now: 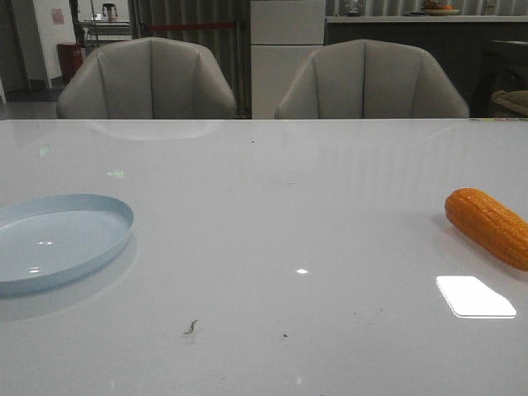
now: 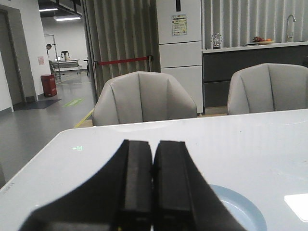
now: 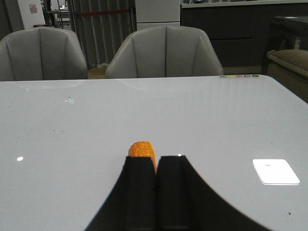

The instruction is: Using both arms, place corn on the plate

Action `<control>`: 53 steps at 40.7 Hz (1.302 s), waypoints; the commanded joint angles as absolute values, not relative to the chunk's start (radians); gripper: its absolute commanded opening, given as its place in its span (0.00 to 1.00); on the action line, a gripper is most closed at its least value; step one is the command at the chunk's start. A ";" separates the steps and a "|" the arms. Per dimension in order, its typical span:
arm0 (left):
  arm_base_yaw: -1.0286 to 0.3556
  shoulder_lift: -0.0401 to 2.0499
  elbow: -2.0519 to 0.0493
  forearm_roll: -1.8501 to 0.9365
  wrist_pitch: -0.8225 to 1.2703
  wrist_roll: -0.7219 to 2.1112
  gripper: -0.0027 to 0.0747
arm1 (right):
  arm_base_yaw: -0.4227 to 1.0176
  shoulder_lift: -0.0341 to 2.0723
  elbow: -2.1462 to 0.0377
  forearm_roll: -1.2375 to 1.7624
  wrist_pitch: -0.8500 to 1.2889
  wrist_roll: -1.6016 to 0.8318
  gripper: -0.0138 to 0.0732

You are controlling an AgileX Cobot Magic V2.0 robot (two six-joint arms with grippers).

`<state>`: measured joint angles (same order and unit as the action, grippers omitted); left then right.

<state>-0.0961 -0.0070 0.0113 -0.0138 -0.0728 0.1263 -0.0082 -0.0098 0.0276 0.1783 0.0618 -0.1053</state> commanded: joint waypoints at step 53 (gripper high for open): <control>-0.098 0.713 -0.611 -0.025 0.092 0.124 0.16 | -0.011 0.613 -0.624 0.181 0.269 -0.110 0.22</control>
<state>-0.0961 0.6672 -0.5742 -0.0162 0.1662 0.1263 -0.0082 0.5751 -0.5845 0.1783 0.3459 -0.1053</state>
